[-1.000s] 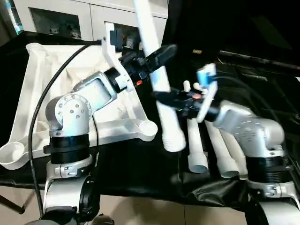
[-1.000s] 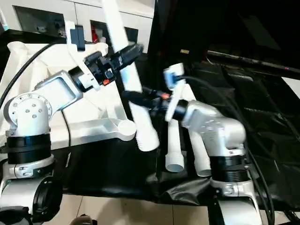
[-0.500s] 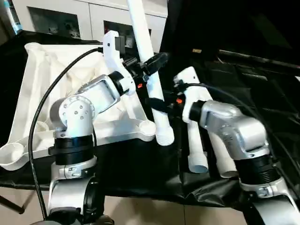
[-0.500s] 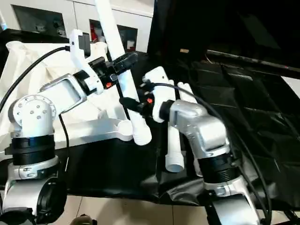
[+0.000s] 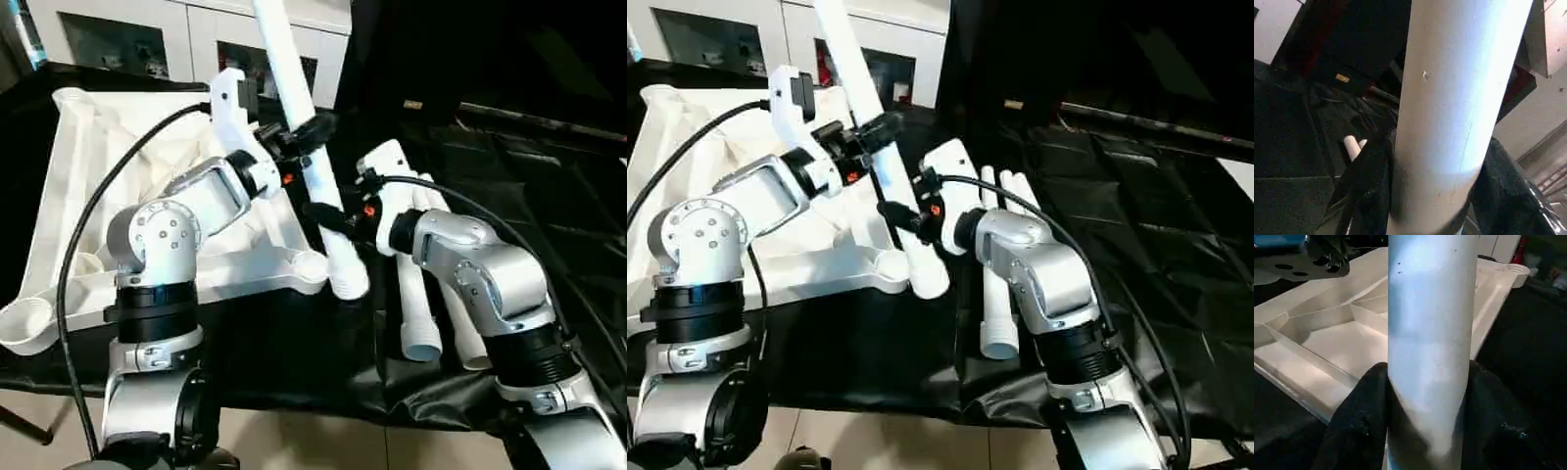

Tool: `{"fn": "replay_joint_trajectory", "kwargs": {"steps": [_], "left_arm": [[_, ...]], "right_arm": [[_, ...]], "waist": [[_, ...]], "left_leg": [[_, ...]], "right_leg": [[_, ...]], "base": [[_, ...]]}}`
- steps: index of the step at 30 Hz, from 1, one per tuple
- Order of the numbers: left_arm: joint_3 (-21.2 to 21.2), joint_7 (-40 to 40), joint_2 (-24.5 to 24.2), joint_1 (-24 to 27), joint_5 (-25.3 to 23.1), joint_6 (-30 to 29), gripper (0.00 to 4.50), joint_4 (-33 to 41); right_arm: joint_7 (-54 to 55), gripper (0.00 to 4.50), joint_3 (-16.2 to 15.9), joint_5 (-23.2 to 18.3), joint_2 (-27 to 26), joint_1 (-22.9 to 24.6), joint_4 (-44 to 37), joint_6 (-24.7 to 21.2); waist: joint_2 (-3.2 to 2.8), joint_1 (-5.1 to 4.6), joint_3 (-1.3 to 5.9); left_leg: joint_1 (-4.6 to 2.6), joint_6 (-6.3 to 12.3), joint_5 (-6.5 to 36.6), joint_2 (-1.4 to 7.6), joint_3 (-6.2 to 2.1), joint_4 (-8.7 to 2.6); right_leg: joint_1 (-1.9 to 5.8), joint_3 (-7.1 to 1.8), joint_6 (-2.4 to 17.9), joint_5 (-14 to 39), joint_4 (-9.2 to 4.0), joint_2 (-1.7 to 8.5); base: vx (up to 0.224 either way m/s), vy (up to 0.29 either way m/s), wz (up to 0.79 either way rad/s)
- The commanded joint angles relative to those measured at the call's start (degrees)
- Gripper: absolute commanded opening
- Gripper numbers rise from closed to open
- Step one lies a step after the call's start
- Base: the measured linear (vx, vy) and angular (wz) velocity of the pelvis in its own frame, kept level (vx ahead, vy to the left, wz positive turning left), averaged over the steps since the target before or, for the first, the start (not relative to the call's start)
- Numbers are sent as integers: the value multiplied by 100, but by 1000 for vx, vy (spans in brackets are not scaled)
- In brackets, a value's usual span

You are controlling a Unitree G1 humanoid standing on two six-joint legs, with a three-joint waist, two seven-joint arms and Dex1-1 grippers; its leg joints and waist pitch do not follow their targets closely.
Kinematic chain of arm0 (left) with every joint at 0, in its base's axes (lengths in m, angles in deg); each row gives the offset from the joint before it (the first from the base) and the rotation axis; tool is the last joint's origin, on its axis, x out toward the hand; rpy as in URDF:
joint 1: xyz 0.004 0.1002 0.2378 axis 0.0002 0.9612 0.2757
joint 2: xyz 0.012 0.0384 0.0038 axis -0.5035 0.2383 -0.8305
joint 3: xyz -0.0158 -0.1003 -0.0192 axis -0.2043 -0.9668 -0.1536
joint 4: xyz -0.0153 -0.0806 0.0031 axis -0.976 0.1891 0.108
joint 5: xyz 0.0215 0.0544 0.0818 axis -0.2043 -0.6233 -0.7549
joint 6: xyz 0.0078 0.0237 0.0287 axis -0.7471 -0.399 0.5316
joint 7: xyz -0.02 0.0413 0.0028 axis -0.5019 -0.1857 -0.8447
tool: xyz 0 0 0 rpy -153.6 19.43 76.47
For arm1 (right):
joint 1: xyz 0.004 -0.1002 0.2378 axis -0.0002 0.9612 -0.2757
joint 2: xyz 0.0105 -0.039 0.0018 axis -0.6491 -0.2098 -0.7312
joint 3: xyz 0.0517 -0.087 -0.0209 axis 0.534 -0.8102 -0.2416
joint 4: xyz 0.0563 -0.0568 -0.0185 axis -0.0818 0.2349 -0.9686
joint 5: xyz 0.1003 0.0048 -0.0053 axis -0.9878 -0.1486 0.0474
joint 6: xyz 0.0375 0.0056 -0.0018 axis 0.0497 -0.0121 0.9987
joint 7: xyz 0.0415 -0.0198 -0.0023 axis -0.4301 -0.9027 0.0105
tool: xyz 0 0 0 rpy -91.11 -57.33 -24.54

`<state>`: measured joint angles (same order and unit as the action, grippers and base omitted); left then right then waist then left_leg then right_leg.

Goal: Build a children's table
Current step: Pick table leg

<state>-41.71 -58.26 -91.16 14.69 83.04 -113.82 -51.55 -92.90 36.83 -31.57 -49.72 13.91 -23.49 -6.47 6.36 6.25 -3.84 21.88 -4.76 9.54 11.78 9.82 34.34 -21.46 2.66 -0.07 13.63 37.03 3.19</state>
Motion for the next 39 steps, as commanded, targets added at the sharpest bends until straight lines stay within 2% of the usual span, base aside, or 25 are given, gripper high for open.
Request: {"fn": "replay_joint_trajectory", "kwargs": {"steps": [1, 3, 5, 6, 7, 8, 9, 10, 13, 14, 15, 16, 18, 19, 20, 21, 22, 24, 27, 38, 39], "left_arm": [[202, -255, 32, -144, 174, -70, 186, 28], [320, -561, -136, -170, 178, -45, 176, 30], [376, -682, -212, -184, 178, -49, 174, 34], [474, -894, -342, -215, 160, -32, 174, 30], [718, -1545, -672, -254, 160, 47, 174, 73], [729, -1574, -687, -256, 160, 51, 174, 75], [795, -1780, -787, -269, 161, 83, 174, 77], [815, -2021, -900, -299, 209, 100, 174, 72], [763, -2256, -1022, -371, 296, 87, 174, 33], [680, -2443, -1101, -459, 396, 79, 174, -25], [653, -2513, -1134, -491, 432, 82, 174, -49], [604, -2773, -1239, -575, 555, 93, 174, -82], [540, -2933, -1255, -630, 733, 32, 174, -57], [518, -3034, -1266, -658, 827, 15, 174, -72], [512, -3136, -1281, -681, 881, 14, 174, -94], [527, -3246, -1303, -689, 913, 26, 174, -95], [566, -3358, -1337, -686, 908, 44, 174, -92], [597, -3431, -1363, -680, 899, 46, 174, -96], [640, -3540, -1413, -675, 920, 59, 174, -129], [631, -3400, -1410, -616, 860, 79, 173, -146], [603, -3095, -1327, -614, 765, 40, 208, -231]], "right_arm": [[-140, 252, 266, -208, 45, -106, -107, -44], [-321, 280, 333, -354, 180, -92, -185, -191], [-434, 284, 356, -429, 264, -76, -224, -260], [-666, 285, 412, -617, 415, -35, -303, -441], [-1176, 285, 524, -993, 759, 100, -454, -757], [-1199, 285, 529, -1010, 775, 106, -461, -771], [-1330, 285, 559, -1107, 874, 146, -485, -859], [-1461, 285, 572, -1176, 985, 216, -509, -915], [-1600, 285, 587, -1265, 1102, 309, -535, -997], [-1688, 285, 576, -1331, 1180, 370, -570, -1078], [-1718, 285, 566, -1359, 1209, 392, -589, -1109], [-1777, 285, 519, -1427, 1276, 453, -643, -1202], [-1798, 285, 442, -1449, 1299, 497, -673, -1263], [-1823, 285, 393, -1462, 1325, 518, -693, -1302], [-1851, 285, 351, -1467, 1345, 535, -709, -1336], [-1864, 258, 314, -1461, 1352, 546, -715, -1357], [-1871, 251, 288, -1459, 1350, 552, -712, -1391], [-1880, 248, 293, -1496, 1343, 555, -720, -1435], [-1906, 217, 315, -1572, 1356, 567, -762, -1490], [-1751, 207, 366, -1637, 1211, 571, -797, -1467], [-1604, 207, 432, -1613, 1109, 552, -781, -1404]], "waist": [[-184, -12, 451], [-184, -5, 451], [-187, 1, 447], [-189, 1, 445], [-140, 8, 439], [-145, 33, 447], [-93, 21, 436], [-128, 34, 438], [-131, 24, 438], [-108, 26, 438], [-123, 30, 437], [-109, 28, 437], [-119, 27, 436], [-142, 29, 434], [-134, 27, 432], [-139, 31, 435], [-135, 30, 439], [-139, 31, 445], [-139, 43, 440], [-120, 41, 447], [-125, 41, 451]], "left_leg": [[-167, -416, 417, 130, -38, -369], [-164, -393, 344, 125, -38, -365], [-166, -376, 301, 120, -38, -368], [-171, -364, 344, 120, -36, -372], [-156, -347, 342, 124, -30, -371], [-179, -286, 354, 99, -29, -363], [-153, -261, 255, 121, -23, -369], [-159, -278, 250, 125, -23, -368], [-153, -274, 275, 120, -16, -360], [-156, -261, 300, 127, -11, -359], [-157, -264, 323, 129, -10, -359], [-153, -266, 324, 133, -10, -357], [-153, -271, 319, 131, -9, -360], [-157, -288, 339, 134, -13, -359], [-155, -294, 361, 134, -9, -359], [-159, -298, 346, 134, -12, -362], [-156, -304, 320, 135, -12, -359], [-156, -302, 317, 137, -13, -357], [-158, -310, 353, 135, -10, -361], [-150, -323, 312, 139, -12, -356], [-147, -318, 286, 139, -14, -353]], "right_leg": [[291, -254, 946, -1032, -339, 383], [294, -249, 973, -1123, -334, 371], [296, -246, 970, -1168, -335, 366], [298, -245, 974, -1128, -342, 366], [305, -250, 982, -1059, -333, 376], [323, -245, 952, -997, -364, 361], [311, -255, 933, -1070, -343, 361], [300, -246, 971, -1016, -342, 383], [296, -246, 1062, -928, -344, 391], [298, -245, 1131, -802, -347, 405], [294, -245, 1154, -755, -348, 409], [295, -248, 1176, -719, -350, 411], [286, -244, 1198, -669, -347, 405], [282, -242, 1214, -656, -343, 412], [281, -241, 1234, -646, -350, 411], [284, -240, 1238, -635, -350, 410], [284, -240, 1240, -694, -341, 408], [284, -240, 1242, -730, -335, 409], [284, -243, 1231, -675, -342, 412], [287, -240, 1230, -705, -329, 415], [289, -239, 1242, -734, -324, 418]], "base": [[0, 0, 0], [0, 0, 0], [0, 0, 0], [0, 0, 0], [0, 0, 0], [0, 0, 0], [0, 0, 0], [0, 0, 0], [0, 0, 0], [0, 0, 0], [0, 0, 0], [0, 0, 0], [0, 0, 0], [0, 0, 0], [0, 0, 0], [0, 0, 0], [0, 0, 0], [0, 0, 0], [0, 0, 0], [0, 0, 0], [0, 0, 0]]}}
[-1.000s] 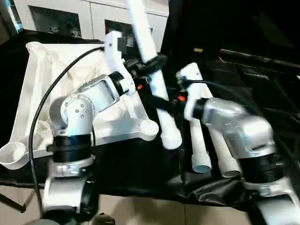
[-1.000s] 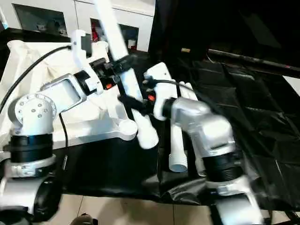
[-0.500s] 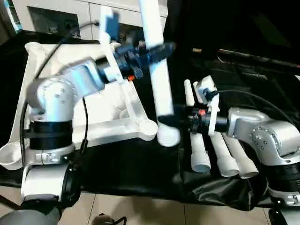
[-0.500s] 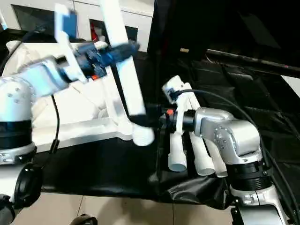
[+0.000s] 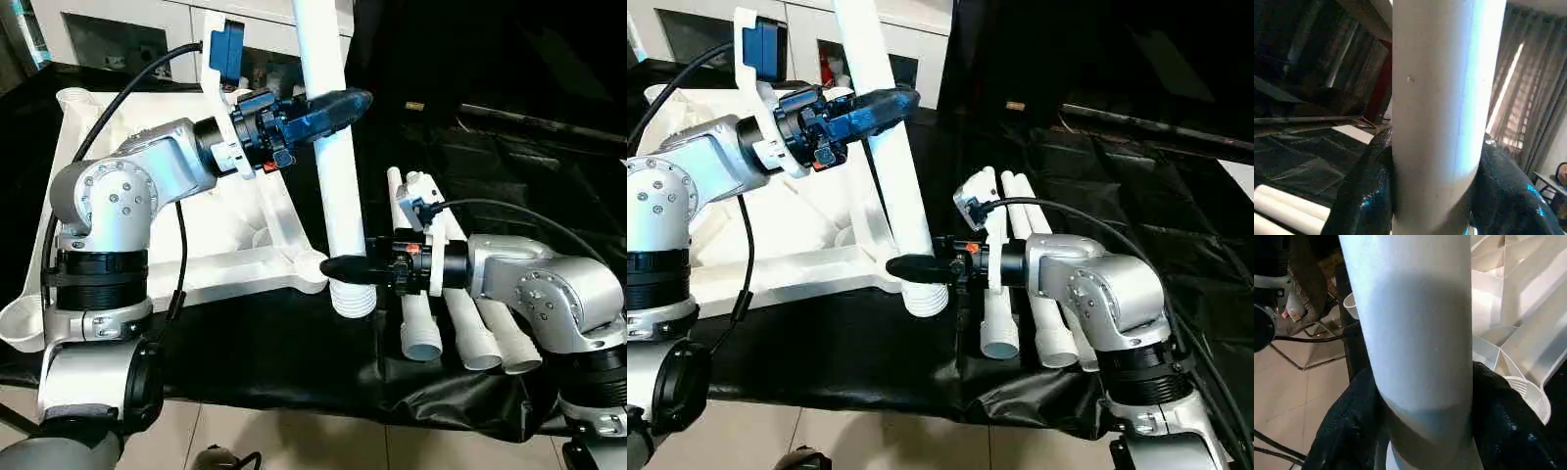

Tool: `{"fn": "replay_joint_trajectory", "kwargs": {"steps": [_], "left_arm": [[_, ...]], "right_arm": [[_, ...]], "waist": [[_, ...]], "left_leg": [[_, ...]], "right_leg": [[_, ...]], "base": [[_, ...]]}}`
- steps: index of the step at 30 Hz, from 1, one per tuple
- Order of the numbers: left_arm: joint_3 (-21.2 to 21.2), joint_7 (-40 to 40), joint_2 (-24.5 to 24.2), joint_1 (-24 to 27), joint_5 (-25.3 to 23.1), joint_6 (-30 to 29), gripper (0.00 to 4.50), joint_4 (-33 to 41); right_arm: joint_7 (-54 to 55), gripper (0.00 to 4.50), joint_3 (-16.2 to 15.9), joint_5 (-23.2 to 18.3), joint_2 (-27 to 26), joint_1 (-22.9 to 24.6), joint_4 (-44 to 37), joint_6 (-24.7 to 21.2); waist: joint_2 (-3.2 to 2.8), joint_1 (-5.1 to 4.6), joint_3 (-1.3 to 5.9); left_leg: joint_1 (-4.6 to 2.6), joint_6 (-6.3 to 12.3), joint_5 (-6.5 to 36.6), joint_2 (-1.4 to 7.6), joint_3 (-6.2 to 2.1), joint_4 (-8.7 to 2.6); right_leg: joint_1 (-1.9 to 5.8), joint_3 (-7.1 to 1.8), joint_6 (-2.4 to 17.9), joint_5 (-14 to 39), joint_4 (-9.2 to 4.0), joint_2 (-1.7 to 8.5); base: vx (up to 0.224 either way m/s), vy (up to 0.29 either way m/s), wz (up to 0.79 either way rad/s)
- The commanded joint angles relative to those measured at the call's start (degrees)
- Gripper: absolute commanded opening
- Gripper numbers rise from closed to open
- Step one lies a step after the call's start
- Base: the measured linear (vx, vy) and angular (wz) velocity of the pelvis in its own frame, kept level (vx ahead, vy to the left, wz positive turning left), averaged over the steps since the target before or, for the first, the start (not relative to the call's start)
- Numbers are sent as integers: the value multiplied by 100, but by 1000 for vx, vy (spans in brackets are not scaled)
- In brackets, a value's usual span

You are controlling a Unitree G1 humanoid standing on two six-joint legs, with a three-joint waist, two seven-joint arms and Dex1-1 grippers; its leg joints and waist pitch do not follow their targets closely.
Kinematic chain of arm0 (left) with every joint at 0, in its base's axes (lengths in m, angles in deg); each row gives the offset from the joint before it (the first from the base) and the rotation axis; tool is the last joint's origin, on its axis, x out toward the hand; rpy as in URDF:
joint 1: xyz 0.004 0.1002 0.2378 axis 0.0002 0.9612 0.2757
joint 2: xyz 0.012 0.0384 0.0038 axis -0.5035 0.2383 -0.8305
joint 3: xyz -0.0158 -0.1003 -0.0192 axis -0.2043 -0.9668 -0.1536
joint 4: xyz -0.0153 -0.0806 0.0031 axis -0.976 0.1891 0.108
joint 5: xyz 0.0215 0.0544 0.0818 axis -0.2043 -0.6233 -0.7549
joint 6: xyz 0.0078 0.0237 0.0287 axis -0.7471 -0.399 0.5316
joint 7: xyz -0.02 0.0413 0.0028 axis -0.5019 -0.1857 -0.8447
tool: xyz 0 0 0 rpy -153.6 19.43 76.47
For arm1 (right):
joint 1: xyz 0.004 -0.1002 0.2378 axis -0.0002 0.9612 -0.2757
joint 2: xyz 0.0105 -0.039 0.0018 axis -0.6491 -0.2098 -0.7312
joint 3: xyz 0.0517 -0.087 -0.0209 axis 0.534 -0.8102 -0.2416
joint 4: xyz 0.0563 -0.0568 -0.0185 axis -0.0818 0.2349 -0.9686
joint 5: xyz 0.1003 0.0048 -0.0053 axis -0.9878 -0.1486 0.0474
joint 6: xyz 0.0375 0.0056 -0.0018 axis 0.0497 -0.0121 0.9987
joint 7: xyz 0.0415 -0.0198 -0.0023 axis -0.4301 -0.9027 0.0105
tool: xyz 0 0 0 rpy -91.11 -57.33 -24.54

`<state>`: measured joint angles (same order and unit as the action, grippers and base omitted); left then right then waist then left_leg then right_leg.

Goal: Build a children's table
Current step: Pick table leg

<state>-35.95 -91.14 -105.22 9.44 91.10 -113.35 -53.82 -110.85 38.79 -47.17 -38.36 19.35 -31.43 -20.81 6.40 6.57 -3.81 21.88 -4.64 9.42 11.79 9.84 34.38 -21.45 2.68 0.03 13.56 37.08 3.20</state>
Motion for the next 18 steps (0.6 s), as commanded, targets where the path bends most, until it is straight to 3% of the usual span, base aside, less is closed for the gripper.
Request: {"fn": "replay_joint_trajectory", "kwargs": {"steps": [1, 4, 6, 7, 9, 18], "left_arm": [[25, 201, 83, -89, -40, -12, 229, -7], [89, 585, 268, -5, -207, 45, 251, 49], [323, 1276, 514, 178, -647, 147, 277, 253], [359, 1509, 613, 236, -733, 107, 286, 304], [355, 1794, 780, 335, -756, 17, 290, 404], [412, 2291, 903, 508, -856, -155, 291, 705]], "right_arm": [[196, 207, 238, -51, -31, 7, 14, 33], [492, 202, 331, 41, -225, -62, 93, 168], [755, 198, 405, 107, -401, -131, 134, 268], [837, 197, 419, 134, -451, -157, 142, 294], [949, 196, 430, 185, -519, -199, 157, 345], [1230, 194, 441, 275, -655, -339, 242, 453]], "waist": [[-130, 3, 445], [-134, 5, 450], [-132, 9, 446], [-159, 9, 452], [-124, 6, 449], [-121, -13, 446]], "left_leg": [[-149, -335, 305, 140, -14, -357], [-152, -345, 302, 148, -17, -357], [-151, -373, 330, 163, -22, -364], [-150, -384, 340, 167, -26, -362], [-142, -369, 292, 144, -20, -357], [-143, -367, 290, 134, -27, -358]], "right_leg": [[280, -241, 1242, -735, -328, 415], [280, -241, 1247, -747, -333, 424], [280, -239, 1228, -742, -332, 429], [286, -240, 1225, -756, -323, 433], [301, -247, 1151, -768, -341, 421], [298, -245, 1012, -730, -349, 393]], "base": [[0, 0, 0], [0, 0, 0], [0, 0, 0], [0, 0, 0], [0, 0, 0], [0, 0, 0]]}}
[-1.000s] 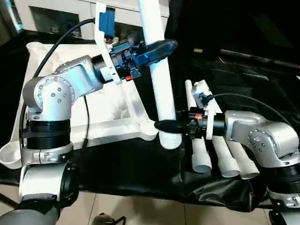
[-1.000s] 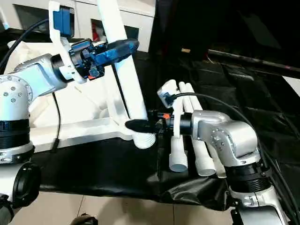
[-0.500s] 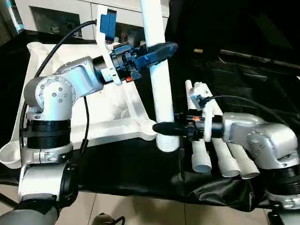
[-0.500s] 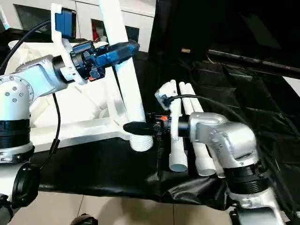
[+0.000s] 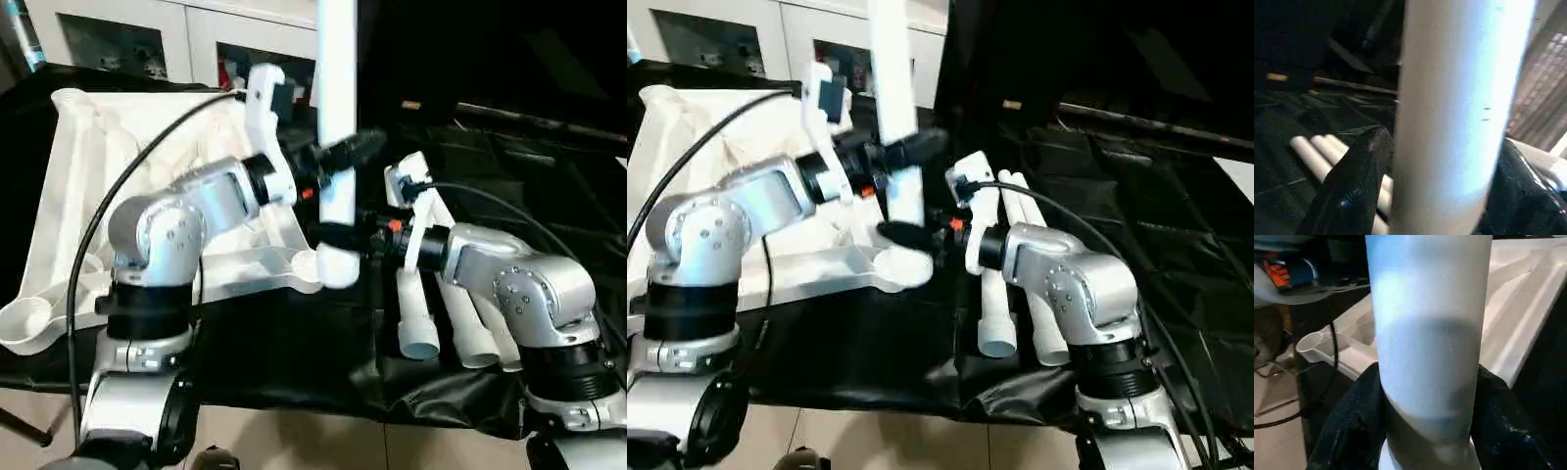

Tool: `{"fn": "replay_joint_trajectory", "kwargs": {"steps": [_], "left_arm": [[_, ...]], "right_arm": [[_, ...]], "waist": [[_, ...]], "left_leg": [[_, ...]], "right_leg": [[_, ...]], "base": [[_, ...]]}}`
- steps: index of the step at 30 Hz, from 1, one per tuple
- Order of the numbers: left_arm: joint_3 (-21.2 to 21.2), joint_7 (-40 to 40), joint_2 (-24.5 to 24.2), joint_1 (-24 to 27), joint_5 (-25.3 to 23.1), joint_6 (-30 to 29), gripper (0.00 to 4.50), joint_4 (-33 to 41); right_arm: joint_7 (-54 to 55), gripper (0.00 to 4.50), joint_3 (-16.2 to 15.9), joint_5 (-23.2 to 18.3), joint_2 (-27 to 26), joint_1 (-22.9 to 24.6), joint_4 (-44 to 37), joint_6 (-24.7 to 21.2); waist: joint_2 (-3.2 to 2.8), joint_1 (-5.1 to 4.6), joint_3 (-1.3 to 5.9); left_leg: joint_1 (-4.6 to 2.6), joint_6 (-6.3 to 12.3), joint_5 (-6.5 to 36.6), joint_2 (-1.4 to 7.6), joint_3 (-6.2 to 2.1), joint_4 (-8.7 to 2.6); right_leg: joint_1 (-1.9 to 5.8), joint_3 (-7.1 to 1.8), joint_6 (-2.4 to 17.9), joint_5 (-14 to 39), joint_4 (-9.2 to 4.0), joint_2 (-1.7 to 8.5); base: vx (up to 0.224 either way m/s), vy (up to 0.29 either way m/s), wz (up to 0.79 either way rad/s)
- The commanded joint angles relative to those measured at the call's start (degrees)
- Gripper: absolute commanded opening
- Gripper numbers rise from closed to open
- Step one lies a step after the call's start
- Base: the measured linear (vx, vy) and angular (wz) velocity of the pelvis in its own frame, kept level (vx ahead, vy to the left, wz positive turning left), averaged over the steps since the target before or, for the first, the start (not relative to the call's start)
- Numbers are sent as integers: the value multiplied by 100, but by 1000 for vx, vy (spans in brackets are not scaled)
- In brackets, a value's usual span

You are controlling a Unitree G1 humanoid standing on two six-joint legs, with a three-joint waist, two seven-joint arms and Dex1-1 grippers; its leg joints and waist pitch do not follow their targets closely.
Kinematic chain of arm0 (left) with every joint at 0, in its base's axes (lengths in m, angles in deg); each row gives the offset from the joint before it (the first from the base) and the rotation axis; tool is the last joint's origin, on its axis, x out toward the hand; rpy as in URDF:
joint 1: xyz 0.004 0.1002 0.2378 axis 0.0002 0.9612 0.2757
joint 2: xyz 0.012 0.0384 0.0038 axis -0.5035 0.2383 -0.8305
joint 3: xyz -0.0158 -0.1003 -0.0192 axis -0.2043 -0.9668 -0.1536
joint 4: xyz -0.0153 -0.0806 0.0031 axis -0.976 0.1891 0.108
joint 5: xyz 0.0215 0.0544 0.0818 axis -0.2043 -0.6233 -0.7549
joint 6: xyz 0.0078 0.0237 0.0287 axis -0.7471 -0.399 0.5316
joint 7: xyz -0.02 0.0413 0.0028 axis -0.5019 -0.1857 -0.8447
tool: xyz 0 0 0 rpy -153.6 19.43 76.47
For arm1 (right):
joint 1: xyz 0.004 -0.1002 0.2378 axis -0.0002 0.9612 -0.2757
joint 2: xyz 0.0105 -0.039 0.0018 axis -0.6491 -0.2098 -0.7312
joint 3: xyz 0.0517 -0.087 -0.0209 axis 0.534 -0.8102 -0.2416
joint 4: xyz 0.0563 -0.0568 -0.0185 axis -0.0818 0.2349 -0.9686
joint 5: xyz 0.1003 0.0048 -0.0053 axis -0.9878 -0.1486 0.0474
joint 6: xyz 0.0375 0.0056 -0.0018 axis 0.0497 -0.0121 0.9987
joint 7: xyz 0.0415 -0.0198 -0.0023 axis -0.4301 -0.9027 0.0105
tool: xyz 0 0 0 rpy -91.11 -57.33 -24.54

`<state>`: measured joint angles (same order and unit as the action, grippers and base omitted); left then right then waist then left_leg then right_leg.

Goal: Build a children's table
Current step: Pick table leg

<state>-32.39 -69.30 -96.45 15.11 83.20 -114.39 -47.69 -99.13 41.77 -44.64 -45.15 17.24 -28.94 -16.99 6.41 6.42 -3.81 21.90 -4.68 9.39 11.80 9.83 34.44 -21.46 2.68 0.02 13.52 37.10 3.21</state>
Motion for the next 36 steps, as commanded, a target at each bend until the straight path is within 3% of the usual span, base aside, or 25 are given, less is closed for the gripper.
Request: {"fn": "replay_joint_trajectory", "kwargs": {"steps": [1, 4, 7, 9, 13, 20, 21, 25, 27, 36], "left_arm": [[32, 134, 34, -66, -84, -32, 291, 94], [-69, 219, 36, -111, -139, 85, 257, 43], [-122, 309, 7, -139, -139, 125, 252, 18], [-133, 310, -3, -145, -125, 131, 221, 13], [29, 216, -152, -189, -364, 371, 196, -46], [50, -1, -242, -321, -317, 419, 188, -180], [73, -98, -267, -323, -259, 378, 188, -155], [365, -753, -500, -310, -41, 255, 188, -22], [410, -947, -553, -334, 60, 191, 186, -22], [478, -1750, -671, -449, 554, -91, 186, -9]], "right_arm": [[71, 194, 142, 25, 18, -130, -6, 72], [82, 194, 114, 44, 25, -133, 11, 90], [95, 193, 93, 62, 32, -124, 32, 122], [94, 193, 91, 64, 34, -120, 36, 128], [71, 193, 82, 56, 59, -101, 29, 127], [-8, 193, 2, 86, 123, -70, -6, 192], [-9, 249, -11, 118, 132, -70, -5, 240], [-379, 271, 92, -127, 296, -80, 1, 162], [-553, 304, 91, -174, 425, -93, 23, 138], [-1588, 324, -153, -327, 1094, -157, 117, 62]], "waist": [[-129, 2, 447], [-134, 11, 449], [-137, 9, 449], [-134, 6, 447], [-139, 8, 450], [-143, 4, 451], [-143, 6, 453], [-103, 9, 447], [-124, 12, 446], [-89, 24, 440]], "left_leg": [[-147, -369, 289, 131, -26, -360], [-150, -381, 281, 132, -28, -361], [-150, -400, 287, 128, -30, -363], [-143, -397, 308, 125, -29, -363], [-149, -387, 289, 126, -29, -362], [-147, -408, 292, 123, -26, -362], [-151, -413, 278, 122, -28, -361], [-148, -357, 320, 118, -19, -363], [-154, -351, 279, 122, -15, -355], [-133, -271, 365, 129, -6, -348]], "right_leg": [[294, -246, 1001, -717, -352, 396], [292, -243, 984, -756, -348, 391], [290, -242, 978, -752, -348, 392], [295, -244, 969, -741, -351, 393], [289, -243, 958, -765, -354, 390], [289, -242, 963, -752, -346, 390], [289, -240, 964, -763, -345, 389], [294, -241, 945, -659, -352, 385], [287, -243, 973, -705, -342, 387], [292, -243, 1137, -520, -351, 408]], "base": [[0, 0, 0], [0, 0, 0], [0, 0, 0], [0, 0, 0], [0, 0, 0], [0, 0, 0], [0, 0, 0], [0, 0, 0], [0, 0, 0], [0, 0, 0]]}}
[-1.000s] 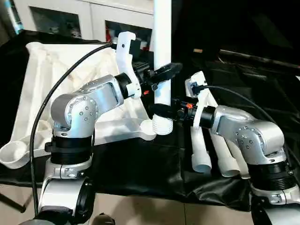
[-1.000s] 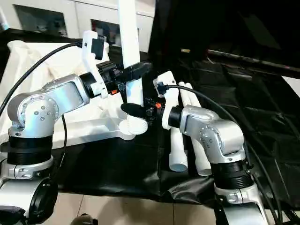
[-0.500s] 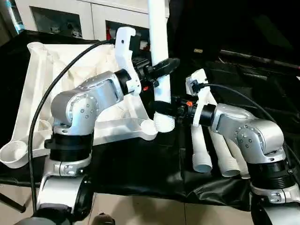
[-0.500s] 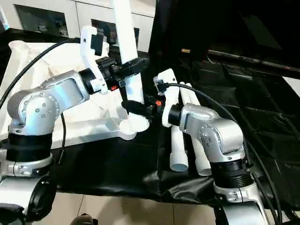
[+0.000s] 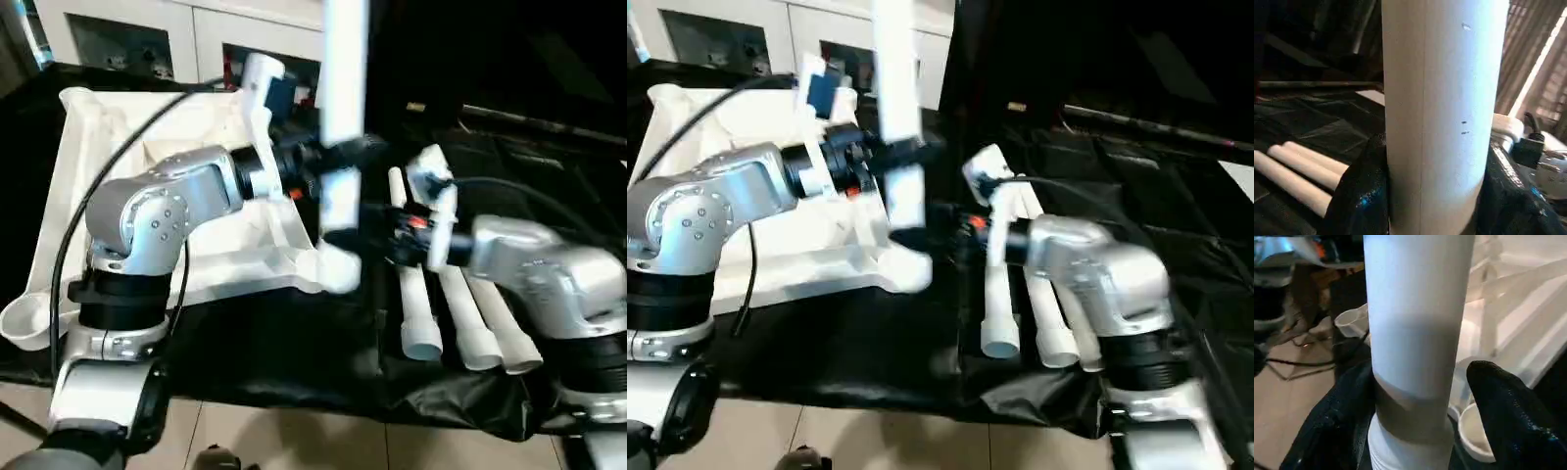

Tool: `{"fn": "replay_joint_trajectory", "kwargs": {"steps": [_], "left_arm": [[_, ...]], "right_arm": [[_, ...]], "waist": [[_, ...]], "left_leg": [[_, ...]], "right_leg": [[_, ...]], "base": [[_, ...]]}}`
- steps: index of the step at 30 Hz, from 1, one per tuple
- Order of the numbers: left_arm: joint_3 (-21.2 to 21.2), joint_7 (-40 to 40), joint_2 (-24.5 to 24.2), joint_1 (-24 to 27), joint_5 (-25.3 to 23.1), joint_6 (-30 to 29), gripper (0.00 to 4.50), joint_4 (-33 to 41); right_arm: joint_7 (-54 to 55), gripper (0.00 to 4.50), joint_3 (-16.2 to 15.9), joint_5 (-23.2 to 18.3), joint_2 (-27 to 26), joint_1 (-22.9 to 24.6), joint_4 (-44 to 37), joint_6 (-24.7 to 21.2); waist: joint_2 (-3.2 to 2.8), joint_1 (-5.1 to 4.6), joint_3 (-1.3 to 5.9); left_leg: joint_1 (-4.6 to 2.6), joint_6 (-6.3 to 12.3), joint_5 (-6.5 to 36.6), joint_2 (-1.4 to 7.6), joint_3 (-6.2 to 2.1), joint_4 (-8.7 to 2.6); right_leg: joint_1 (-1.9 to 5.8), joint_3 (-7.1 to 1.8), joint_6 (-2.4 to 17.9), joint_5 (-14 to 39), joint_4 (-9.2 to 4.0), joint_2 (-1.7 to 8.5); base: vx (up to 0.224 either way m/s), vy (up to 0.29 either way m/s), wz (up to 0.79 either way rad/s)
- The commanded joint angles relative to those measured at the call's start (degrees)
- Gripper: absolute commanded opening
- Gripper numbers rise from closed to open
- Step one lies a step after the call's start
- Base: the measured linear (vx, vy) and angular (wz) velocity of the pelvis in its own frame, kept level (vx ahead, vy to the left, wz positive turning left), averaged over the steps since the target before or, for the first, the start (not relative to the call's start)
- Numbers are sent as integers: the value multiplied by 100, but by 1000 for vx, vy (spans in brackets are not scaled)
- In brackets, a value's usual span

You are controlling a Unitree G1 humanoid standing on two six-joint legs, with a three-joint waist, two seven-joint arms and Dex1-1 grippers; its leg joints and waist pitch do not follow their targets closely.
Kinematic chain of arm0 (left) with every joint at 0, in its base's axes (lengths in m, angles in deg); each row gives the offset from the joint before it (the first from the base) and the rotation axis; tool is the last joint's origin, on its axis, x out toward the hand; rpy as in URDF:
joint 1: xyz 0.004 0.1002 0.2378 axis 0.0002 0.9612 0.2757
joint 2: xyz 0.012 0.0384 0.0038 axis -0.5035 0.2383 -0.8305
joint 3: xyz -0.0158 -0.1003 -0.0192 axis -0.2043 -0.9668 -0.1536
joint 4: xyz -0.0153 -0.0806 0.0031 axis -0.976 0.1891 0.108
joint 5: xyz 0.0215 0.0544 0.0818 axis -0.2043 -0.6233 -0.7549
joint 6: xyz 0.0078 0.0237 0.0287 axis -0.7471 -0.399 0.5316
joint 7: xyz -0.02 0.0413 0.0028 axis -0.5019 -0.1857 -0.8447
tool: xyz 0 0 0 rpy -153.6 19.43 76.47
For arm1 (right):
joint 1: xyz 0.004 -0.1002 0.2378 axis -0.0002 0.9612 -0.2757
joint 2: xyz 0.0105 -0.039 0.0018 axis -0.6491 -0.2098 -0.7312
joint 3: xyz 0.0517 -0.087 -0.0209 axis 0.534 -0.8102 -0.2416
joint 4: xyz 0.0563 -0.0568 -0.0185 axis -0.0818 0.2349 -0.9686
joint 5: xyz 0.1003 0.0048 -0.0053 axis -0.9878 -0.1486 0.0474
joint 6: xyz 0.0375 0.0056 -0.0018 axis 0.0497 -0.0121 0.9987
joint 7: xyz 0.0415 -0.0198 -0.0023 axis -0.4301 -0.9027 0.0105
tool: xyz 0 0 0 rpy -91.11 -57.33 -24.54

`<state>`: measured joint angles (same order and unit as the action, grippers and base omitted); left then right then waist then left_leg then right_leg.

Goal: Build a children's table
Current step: Pick table leg

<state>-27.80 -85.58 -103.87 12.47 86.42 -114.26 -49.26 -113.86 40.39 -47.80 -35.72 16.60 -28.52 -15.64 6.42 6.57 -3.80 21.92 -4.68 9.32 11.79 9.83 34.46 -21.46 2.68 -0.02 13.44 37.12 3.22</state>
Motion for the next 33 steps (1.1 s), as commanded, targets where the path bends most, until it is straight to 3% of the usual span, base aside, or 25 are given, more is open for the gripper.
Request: {"fn": "replay_joint_trajectory", "kwargs": {"steps": [1, 15, 16, 32, 33], "left_arm": [[8, -131, 94, -189, 266, -124, 186, 166], [70, -430, 146, -190, 458, -124, 186, 217], [78, -441, 144, -187, 458, -115, 186, 227], [376, -724, 24, -108, 303, -32, 186, 300], [391, -730, 15, -116, 307, -19, 186, 289]], "right_arm": [[-162, 324, -34, -26, 177, -101, 75, -80], [-744, 326, -215, -272, 239, -183, 137, -205], [-734, 326, -211, -273, 232, -180, 136, -212], [-710, 326, -90, -394, 111, -195, 148, -252], [-713, 296, -111, -413, 126, -180, 130, -255]], "waist": [[-88, 10, 444], [-73, 15, 443], [-40, 11, 441], [-115, 21, 449], [-107, 18, 452]], "left_leg": [[-130, -265, 360, 125, -6, -347], [-133, -193, 326, 141, -4, -341], [-128, -181, 295, 136, 0, -341], [-139, -233, 332, 137, -9, -345], [-138, -242, 328, 137, -9, -344]], "right_leg": [[302, -240, 1161, -521, -347, 405], [287, -238, 1218, -426, -353, 412], [289, -237, 1208, -438, -357, 408], [285, -231, 1228, -490, -345, 409], [286, -231, 1233, -514, -344, 406]], "base": [[0, 0, 0], [0, 0, 0], [0, 0, 0], [0, 0, 0], [0, 0, 0]]}}
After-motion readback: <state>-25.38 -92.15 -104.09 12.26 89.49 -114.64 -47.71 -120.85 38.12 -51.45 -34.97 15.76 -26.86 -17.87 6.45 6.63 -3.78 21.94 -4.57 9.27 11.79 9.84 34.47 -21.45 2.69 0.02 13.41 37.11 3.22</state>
